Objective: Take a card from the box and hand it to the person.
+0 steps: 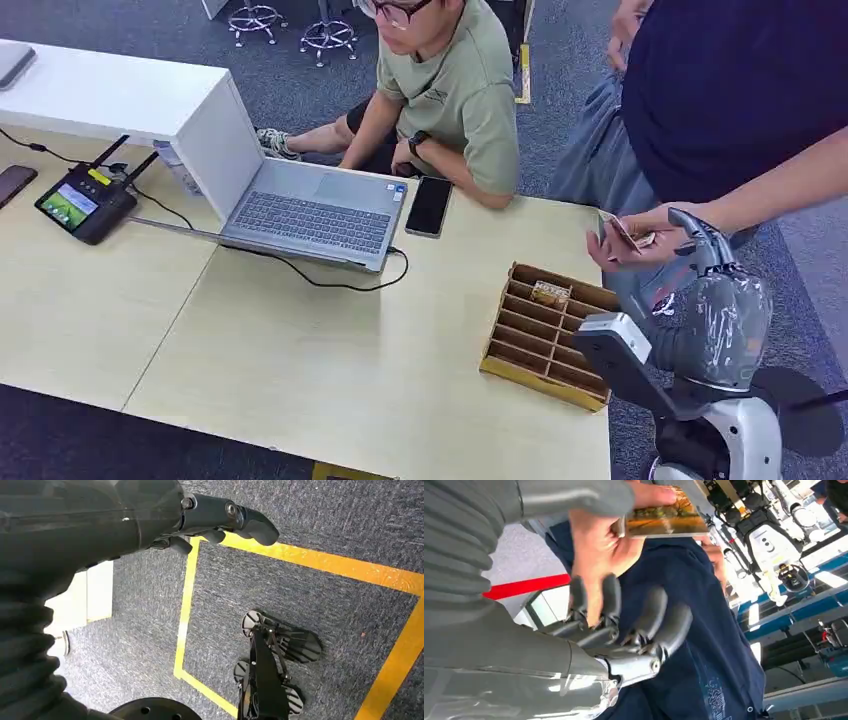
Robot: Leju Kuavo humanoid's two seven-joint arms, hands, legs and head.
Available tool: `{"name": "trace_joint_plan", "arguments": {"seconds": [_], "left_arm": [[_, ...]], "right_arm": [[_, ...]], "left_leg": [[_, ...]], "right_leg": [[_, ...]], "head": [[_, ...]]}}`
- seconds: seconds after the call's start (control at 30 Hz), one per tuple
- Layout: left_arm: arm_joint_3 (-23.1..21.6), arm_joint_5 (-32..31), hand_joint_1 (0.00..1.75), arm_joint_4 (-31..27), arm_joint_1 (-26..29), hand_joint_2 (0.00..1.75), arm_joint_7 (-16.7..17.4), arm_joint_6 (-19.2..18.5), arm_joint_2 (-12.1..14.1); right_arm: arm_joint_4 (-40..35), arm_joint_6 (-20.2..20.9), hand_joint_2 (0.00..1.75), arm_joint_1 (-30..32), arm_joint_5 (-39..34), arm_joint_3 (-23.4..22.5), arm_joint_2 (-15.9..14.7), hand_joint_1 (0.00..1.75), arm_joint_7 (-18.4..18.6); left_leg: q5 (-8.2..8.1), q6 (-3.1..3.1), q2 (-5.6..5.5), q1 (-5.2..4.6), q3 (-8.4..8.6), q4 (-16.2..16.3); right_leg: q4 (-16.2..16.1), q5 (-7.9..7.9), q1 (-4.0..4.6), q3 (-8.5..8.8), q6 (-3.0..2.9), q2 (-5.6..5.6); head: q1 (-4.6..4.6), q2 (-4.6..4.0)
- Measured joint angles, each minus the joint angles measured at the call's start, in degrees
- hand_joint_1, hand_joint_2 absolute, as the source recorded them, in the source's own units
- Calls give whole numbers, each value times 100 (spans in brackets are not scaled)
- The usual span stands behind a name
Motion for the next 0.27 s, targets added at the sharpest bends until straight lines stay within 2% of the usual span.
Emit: {"name": "trace_joint_plan", "arguments": {"seconds": [0.1, 0.17, 0.2, 0.27], "left_arm": [[0, 0, 0, 0, 0, 0, -9, 18, 0], [0, 0, 0, 0, 1, 0, -15, 26, 0], [0, 0, 0, 0, 1, 0, -20, 33, 0], [4, 7, 0, 0, 0, 0, -44, 44, -2]], "right_arm": [[0, -50, 175, 37, -101, -46, 0, 0, 9], [0, -219, 175, 89, -425, -129, -2, 0, -33], [0, -359, 175, 131, -648, -175, -2, 0, -118], [9, -810, 175, 281, -1688, -326, 2, 0, -514]], "left_leg": [[0, 0, 0, 0, 0, 0], [0, 0, 0, 0, 0, 0], [0, 0, 0, 0, 0, 0], [-1, 1, -3, 0, -1, 0]], "right_leg": [[0, 0, 0, 0, 0, 0], [0, 0, 0, -1, 0, 0], [0, 0, 0, -1, 0, 0], [-1, -1, 0, -2, 0, -3]], "head": [[2, 0], [2, 0], [0, 0], [2, 0]]}}
